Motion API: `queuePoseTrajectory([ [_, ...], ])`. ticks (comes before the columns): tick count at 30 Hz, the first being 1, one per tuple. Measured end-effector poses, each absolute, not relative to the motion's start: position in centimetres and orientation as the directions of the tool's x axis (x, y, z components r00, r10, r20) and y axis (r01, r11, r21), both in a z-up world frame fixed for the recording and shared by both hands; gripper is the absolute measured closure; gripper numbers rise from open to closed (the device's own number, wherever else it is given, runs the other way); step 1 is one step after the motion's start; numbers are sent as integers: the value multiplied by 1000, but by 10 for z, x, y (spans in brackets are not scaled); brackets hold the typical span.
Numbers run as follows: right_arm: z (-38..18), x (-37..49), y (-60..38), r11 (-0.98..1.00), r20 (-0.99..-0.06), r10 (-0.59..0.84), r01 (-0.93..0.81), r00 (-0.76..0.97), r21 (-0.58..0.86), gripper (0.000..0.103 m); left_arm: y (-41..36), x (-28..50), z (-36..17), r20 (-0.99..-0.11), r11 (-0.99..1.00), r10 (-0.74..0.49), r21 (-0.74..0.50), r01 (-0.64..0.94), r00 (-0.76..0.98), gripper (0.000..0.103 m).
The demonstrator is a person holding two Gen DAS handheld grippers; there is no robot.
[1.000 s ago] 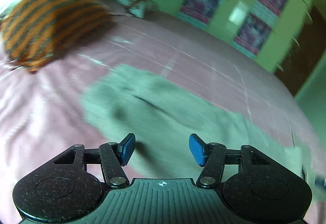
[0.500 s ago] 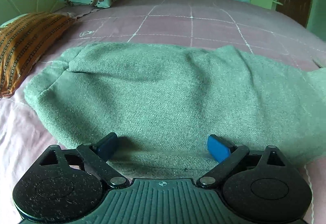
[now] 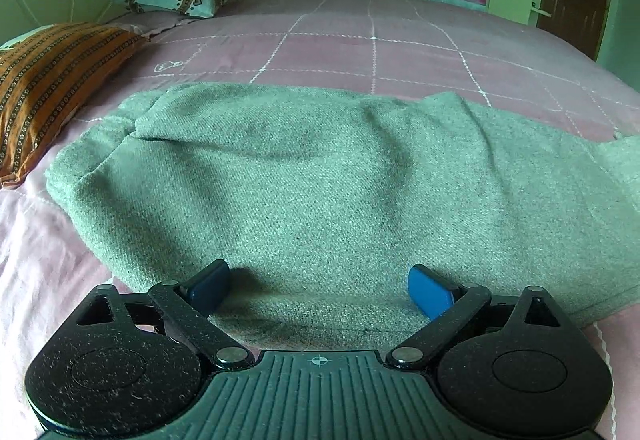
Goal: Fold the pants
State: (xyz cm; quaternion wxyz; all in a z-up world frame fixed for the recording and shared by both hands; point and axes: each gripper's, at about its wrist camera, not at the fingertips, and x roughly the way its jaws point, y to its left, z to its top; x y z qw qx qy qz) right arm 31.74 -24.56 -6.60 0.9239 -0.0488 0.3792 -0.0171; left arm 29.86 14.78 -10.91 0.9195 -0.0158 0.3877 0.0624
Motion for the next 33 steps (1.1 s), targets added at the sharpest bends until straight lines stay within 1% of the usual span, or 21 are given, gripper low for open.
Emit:
queuePoseTrajectory([
  [1, -67, 318, -248, 991, -690, -98, 9, 717, -132, 103, 148, 298, -109, -717, 992, 98, 17, -123, 691, 7],
  [2, -63, 315, -257, 994, -682, -99, 47, 725, -95, 103, 149, 298, -108, -718, 992, 93, 12, -122, 690, 7],
  [3, -56, 306, -272, 996, -666, -69, 92, 743, -1, 103, 151, 297, -107, -718, 993, 86, 2, -121, 691, 7],
  [6, -38, 248, -312, 961, -566, -60, 200, 822, 189, 103, 154, 292, -107, -710, 994, 70, -11, -111, 701, 7],
  [7, -39, 226, -330, 925, -545, -35, 234, 838, 300, 103, 154, 291, -108, -707, 994, 69, -11, -108, 704, 7],
  [9, -62, 194, -365, 799, -541, 5, 322, 841, 508, 103, 153, 291, -110, -704, 994, 74, -2, -106, 707, 7],
  [10, -80, 188, -375, 756, -572, 11, 367, 820, 541, 103, 152, 292, -110, -705, 994, 76, 0, -107, 705, 6],
  [11, -96, 191, -380, 760, -629, 25, 394, 777, 517, 103, 152, 293, -109, -709, 994, 77, 1, -108, 701, 6],
  [12, -105, 193, -381, 773, -655, 49, 386, 754, 503, 103, 151, 294, -109, -713, 994, 77, 1, -108, 697, 6],
  [13, -103, 190, -381, 786, -639, 45, 368, 768, 497, 98, 151, 295, -108, -716, 994, 75, 0, -108, 694, 6],
  [14, -95, 187, -376, 821, -620, 15, 344, 785, 456, 82, 152, 296, -108, -719, 994, 73, -2, -106, 692, 5],
  [15, -86, 185, -369, 860, -602, -29, 327, 798, 392, 75, 152, 296, -108, -719, 995, 70, -4, -105, 692, 5],
  [16, -77, 185, -362, 895, -576, -56, 297, 815, 333, 64, 152, 296, -109, -717, 995, 69, -4, -104, 693, 4],
  [17, -71, 187, -355, 924, -552, -60, 255, 832, 284, 59, 151, 296, -110, -716, 995, 68, -5, -102, 695, 2],
  [19, -61, 200, -336, 978, -543, -72, 167, 837, 128, 57, 150, 298, -111, -716, 995, 72, 0, -104, 694, 0],
  [23, -63, 228, -296, 987, -554, -64, -29, 830, -156, 62, 148, 301, -111, -721, 993, 82, -1, -119, 688, 0],
  [27, -79, 252, -264, 932, -574, -74, -149, 815, -331, 66, 149, 299, -112, -718, 993, 78, -5, -116, 691, 0],
  [28, -83, 258, -260, 918, -578, -94, -155, 811, -366, 83, 149, 299, -112, -718, 993, 77, -6, -117, 692, 0],
  [29, -82, 263, -262, 918, -581, -101, -150, 807, -367, 103, 149, 298, -112, -718, 993, 77, -7, -118, 692, 0],
  [30, -77, 264, -268, 940, -569, -95, -115, 817, -322, 103, 149, 298, -112, -718, 993, 77, -6, -117, 692, 0],
  [33, -47, 245, -314, 998, -487, -69, 57, 870, -39, 103, 148, 297, -113, -715, 993, 79, -4, -116, 694, 0],
])
